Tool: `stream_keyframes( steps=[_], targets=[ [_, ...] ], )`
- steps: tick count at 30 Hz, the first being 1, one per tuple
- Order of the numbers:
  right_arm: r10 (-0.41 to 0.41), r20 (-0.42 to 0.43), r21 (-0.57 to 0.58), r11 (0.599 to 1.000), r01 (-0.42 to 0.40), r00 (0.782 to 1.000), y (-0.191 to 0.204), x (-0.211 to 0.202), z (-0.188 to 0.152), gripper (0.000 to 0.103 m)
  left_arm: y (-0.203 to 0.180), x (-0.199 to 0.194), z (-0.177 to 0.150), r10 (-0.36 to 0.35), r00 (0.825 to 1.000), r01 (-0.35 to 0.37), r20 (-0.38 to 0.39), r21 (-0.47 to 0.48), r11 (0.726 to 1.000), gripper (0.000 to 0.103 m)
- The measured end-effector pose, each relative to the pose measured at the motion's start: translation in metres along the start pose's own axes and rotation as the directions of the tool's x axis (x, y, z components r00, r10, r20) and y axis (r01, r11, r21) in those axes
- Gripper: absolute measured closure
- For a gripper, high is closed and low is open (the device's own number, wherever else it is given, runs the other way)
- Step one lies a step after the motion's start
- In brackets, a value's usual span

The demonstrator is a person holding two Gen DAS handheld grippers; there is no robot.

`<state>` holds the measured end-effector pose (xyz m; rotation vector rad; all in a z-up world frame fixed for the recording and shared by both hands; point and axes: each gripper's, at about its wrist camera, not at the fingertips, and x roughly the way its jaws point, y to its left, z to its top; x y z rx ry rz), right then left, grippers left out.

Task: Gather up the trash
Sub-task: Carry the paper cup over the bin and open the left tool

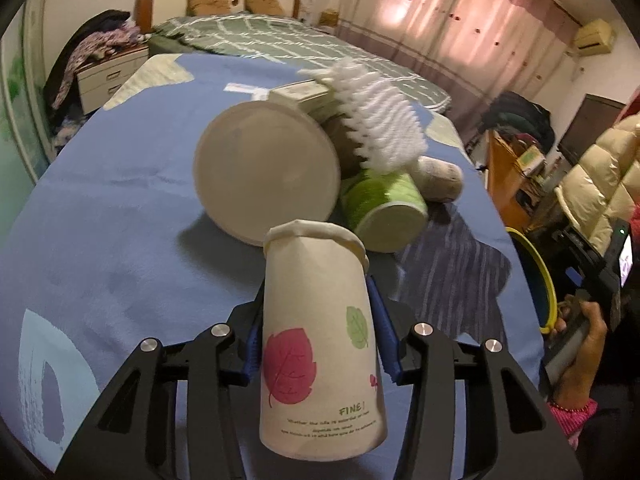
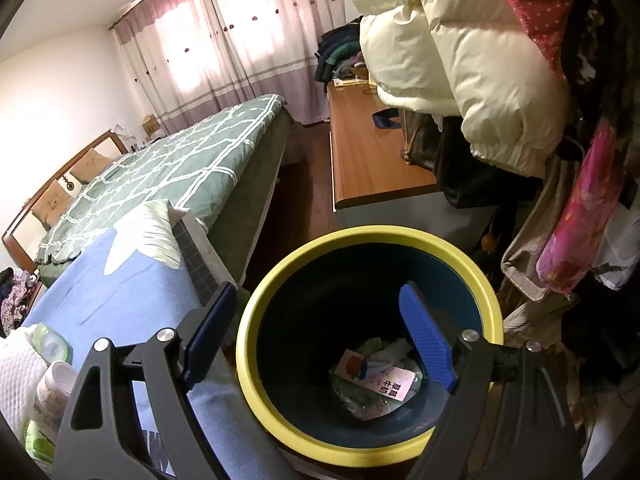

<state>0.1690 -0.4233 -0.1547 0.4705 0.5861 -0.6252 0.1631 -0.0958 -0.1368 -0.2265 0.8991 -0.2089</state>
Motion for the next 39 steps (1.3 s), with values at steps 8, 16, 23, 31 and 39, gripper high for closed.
stream_keyframes(
  steps=[8, 16, 23, 31, 39],
  targets=[
    [0.021, 0.029, -0.063, 0.998, -0.019, 0.999, -0.001, -0.026, -0.002, 0.024, -0.025, -0.012, 0.003, -0.057, 0.998, 0.056, 0.013, 0.061, 0.997, 0.058],
    [0.038, 0.086, -0.120, 0.992, -0.028, 0.996, -0.023, -0.074, -0.006, 0.024, -0.094, -0.005, 0.019, -0.160, 0.987, 0.157, -0.001, 0.197, 0.968, 0.058],
    [0.036, 0.106, -0.142, 0.990, -0.021, 0.994, -0.059, -0.106, -0.011, 0.024, -0.193, 0.017, 0.033, -0.250, 0.968, 0.244, -0.030, 0.358, 0.901, 0.058],
    [-0.015, 0.096, -0.160, 0.987, 0.030, 0.995, -0.086, -0.115, -0.016, 0.023, -0.307, 0.077, 0.042, -0.292, 0.944, 0.331, -0.156, 0.451, 0.829, 0.057],
    [-0.075, 0.068, -0.146, 0.986, 0.084, 0.995, -0.112, -0.108, -0.018, 0.022, -0.373, 0.141, 0.026, -0.240, 0.938, 0.336, -0.250, 0.482, 0.809, 0.053]
  ],
)
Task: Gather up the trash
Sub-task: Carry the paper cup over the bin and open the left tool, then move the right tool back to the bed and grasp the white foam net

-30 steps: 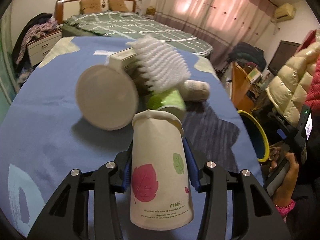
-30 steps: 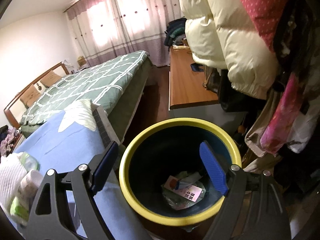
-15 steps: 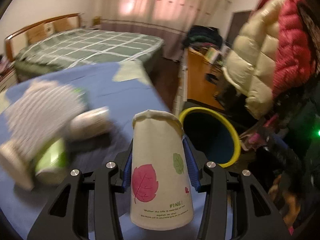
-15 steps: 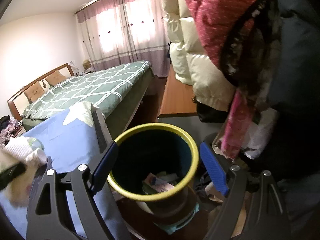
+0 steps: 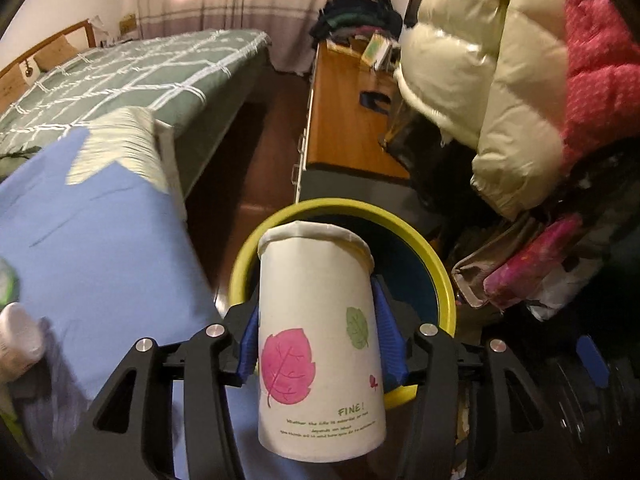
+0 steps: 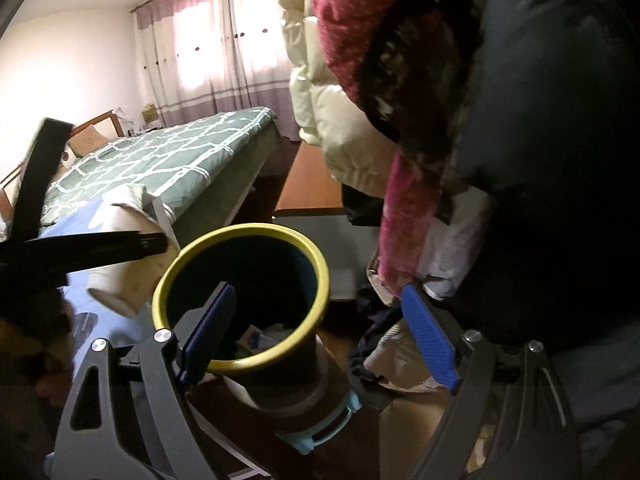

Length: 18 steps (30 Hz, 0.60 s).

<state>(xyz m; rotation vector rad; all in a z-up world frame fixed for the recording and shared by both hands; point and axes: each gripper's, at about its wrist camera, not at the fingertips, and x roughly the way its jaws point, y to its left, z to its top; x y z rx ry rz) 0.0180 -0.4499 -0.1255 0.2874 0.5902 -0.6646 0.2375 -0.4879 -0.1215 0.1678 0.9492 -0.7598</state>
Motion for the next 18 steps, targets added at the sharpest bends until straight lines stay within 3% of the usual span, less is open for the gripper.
stream_keyframes(
  steps=[2, 3, 4, 6, 11, 18],
  targets=[
    [-0.006, -0.003, 0.005, 1.000, 0.006, 1.000, -0.002, 0.001, -0.001, 0.022, -0.005, 0.012, 0.004, 0.006, 1.000, -0.006, -0.010, 0.000, 1.000, 0.051],
    [-0.010, -0.005, 0.005, 1.000, 0.010, 1.000, -0.003, 0.001, -0.002, 0.022, -0.008, 0.019, 0.006, 0.014, 1.000, -0.014, -0.012, 0.003, 1.000, 0.046],
    [-0.011, -0.007, 0.005, 1.000, 0.011, 1.000, -0.004, 0.002, -0.002, 0.022, -0.010, 0.024, 0.009, 0.019, 1.000, -0.019, -0.015, 0.003, 1.000, 0.030],
    [-0.013, -0.011, 0.005, 1.000, 0.013, 1.000, -0.002, 0.003, -0.003, 0.021, -0.010, 0.028, 0.012, 0.028, 1.000, -0.029, -0.005, -0.006, 1.000, 0.019],
    [-0.008, -0.019, -0.002, 1.000, 0.008, 1.000, 0.001, 0.005, -0.004, 0.021, -0.002, 0.002, 0.014, 0.010, 0.999, -0.009, 0.039, -0.029, 1.000, 0.019],
    [0.039, -0.039, -0.037, 0.999, -0.041, 0.998, 0.022, 0.009, -0.007, 0.020, 0.045, -0.090, -0.019, 0.064, 0.982, -0.051, 0.180, -0.073, 0.996, 0.009]
  ],
)
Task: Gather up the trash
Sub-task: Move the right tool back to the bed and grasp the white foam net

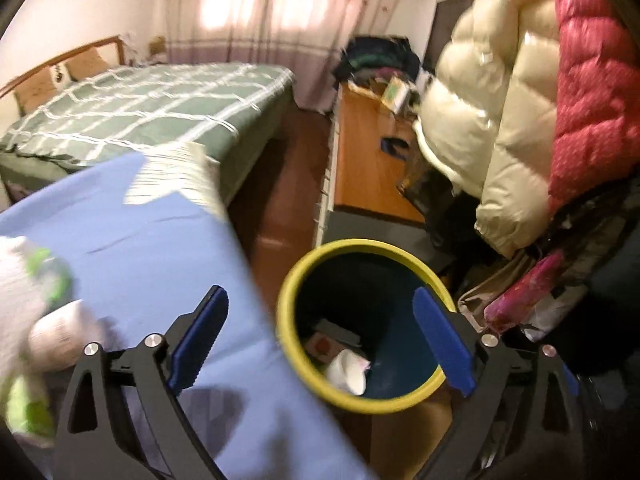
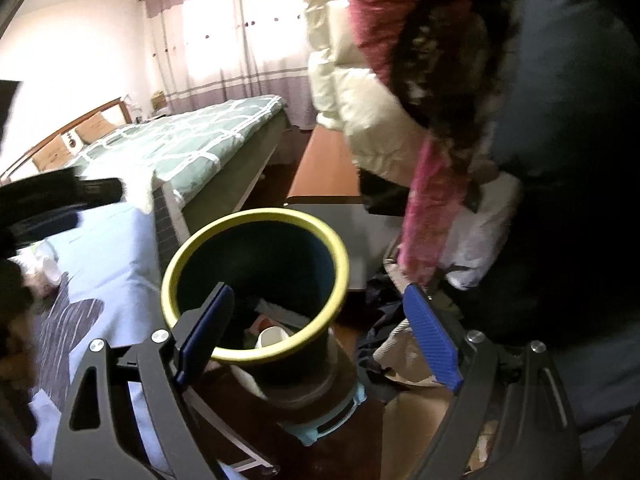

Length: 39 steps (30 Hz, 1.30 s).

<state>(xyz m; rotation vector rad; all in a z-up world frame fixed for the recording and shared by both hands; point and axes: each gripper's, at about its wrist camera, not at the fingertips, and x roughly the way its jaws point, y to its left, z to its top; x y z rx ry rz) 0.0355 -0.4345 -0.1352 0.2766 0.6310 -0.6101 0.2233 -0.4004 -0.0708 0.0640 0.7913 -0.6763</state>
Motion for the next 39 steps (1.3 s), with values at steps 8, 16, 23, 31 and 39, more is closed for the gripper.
stream_keyframes(
  steps=[8, 16, 23, 31, 39],
  targets=[
    [0.117, -0.019, -0.094, 0.989, -0.118, 0.993, 0.062, 0.001, -0.001, 0.020, 0.101, -0.121, -0.054, 0.191, 0.970, -0.173, 0.148, -0.125, 0.977, 0.005],
    [0.311, -0.037, -0.237, 0.920, -0.311, 0.950, 0.178, -0.016, -0.004, 0.020, 0.217, -0.240, -0.123, 0.487, 0.851, -0.408, 0.195, -0.339, 0.848, 0.005],
    [0.476, -0.061, -0.344, 0.815, -0.466, 0.877, 0.283, -0.045, -0.011, 0.020, 0.287, -0.287, -0.164, 0.575, 0.802, -0.452, 0.161, -0.466, 0.761, 0.005],
    [0.525, -0.076, -0.454, 0.739, -0.498, 0.848, 0.365, -0.066, -0.028, 0.020, 0.294, -0.288, -0.174, 0.574, 0.802, -0.447, 0.168, -0.470, 0.762, 0.005],
    [0.448, -0.050, -0.525, 0.749, -0.405, 0.893, 0.407, -0.053, -0.044, 0.020, 0.288, -0.279, -0.177, 0.549, 0.821, -0.430, 0.153, -0.466, 0.773, 0.005]
  ],
)
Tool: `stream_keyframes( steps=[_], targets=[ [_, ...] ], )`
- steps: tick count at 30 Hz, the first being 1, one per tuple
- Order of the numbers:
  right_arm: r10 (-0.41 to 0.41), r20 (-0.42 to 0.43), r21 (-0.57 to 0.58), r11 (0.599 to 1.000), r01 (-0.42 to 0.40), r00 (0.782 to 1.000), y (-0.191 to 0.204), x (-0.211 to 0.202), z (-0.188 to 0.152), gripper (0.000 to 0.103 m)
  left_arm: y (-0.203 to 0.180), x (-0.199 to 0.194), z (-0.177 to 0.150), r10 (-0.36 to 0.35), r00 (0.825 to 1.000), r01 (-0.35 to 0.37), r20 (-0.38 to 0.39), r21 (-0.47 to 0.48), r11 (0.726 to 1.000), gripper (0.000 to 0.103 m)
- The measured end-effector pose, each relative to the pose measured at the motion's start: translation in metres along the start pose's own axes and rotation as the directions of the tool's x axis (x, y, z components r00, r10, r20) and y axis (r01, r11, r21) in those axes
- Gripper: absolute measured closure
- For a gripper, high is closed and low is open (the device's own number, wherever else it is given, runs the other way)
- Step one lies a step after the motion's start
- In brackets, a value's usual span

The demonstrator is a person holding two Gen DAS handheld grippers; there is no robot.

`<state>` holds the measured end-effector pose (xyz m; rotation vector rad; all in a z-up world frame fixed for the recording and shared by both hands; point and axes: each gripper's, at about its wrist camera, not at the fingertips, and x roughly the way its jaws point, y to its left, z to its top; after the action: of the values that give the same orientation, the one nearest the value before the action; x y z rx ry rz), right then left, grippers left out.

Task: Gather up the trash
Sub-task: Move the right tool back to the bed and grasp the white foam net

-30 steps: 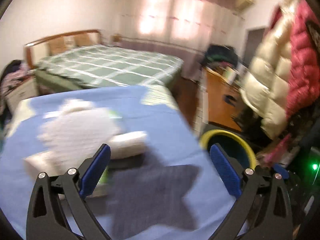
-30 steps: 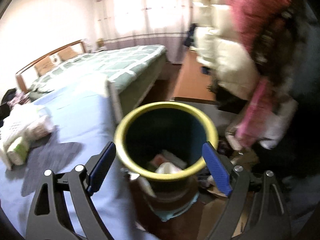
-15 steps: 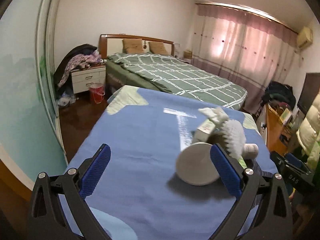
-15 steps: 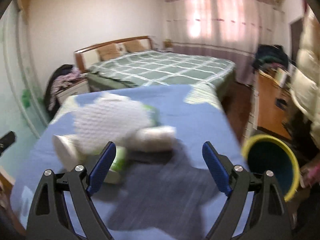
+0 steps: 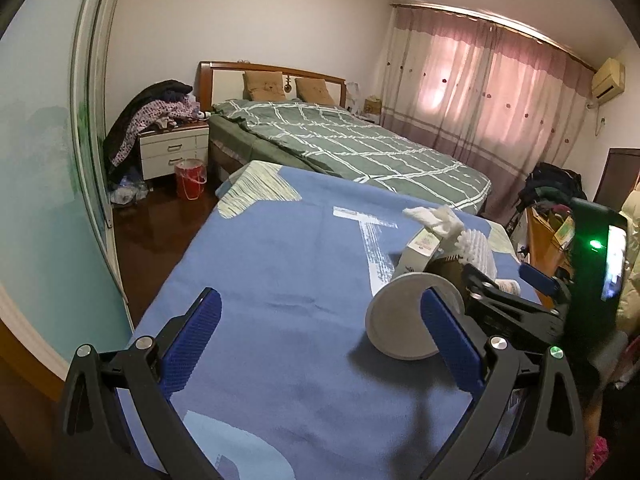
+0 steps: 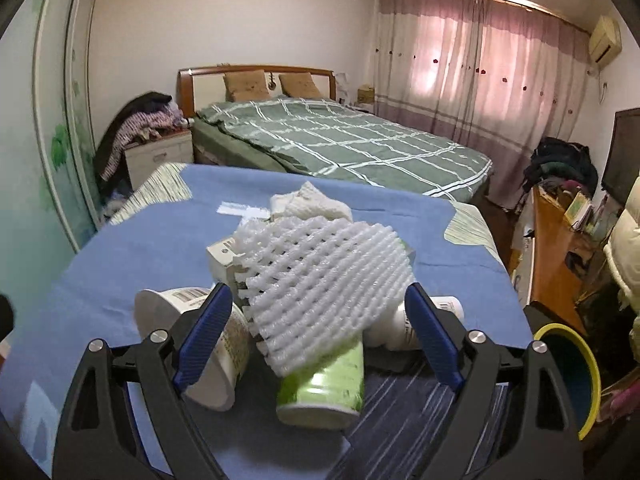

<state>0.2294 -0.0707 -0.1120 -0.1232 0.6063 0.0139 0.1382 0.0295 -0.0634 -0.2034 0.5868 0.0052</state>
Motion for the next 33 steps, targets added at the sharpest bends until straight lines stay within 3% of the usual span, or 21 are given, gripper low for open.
stream_keyframes(
  steps=[2, 4, 6, 9, 22, 33],
  targets=[
    [-0.017, -0.012, -0.008, 1.000, 0.017, 1.000, 0.002, 0.007, -0.001, 0.022, -0.001, 0.002, -0.002, -0.007, 1.000, 0.007, -0.007, 0.001, 1.000, 0.005],
    [-0.023, -0.025, -0.013, 1.000, 0.022, 0.999, 0.004, 0.011, -0.002, 0.036, -0.003, 0.003, -0.004, -0.015, 1.000, 0.015, -0.011, 0.004, 1.000, 0.005],
    [-0.007, -0.046, -0.003, 1.000, 0.007, 0.999, 0.000, 0.015, -0.003, 0.065, -0.002, 0.005, -0.004, -0.018, 1.000, 0.018, -0.018, 0.003, 1.000, 0.005],
    [0.018, -0.036, 0.019, 1.000, -0.017, 0.999, -0.006, 0.012, -0.004, 0.089, -0.003, 0.006, -0.006, -0.023, 0.999, 0.023, -0.024, 0.003, 1.000, 0.005],
    [0.079, 0.119, 0.112, 0.989, -0.093, 0.990, -0.052, -0.058, -0.008, 0.092, -0.019, 0.013, -0.013, -0.045, 0.998, 0.046, -0.050, 0.023, 0.999, 0.005],
    [-0.008, 0.178, 0.229, 0.973, -0.033, 0.984, -0.115, -0.101, -0.018, 0.092, -0.044, 0.016, -0.017, -0.084, 0.994, 0.089, -0.073, 0.067, 0.994, 0.005]
  ],
)
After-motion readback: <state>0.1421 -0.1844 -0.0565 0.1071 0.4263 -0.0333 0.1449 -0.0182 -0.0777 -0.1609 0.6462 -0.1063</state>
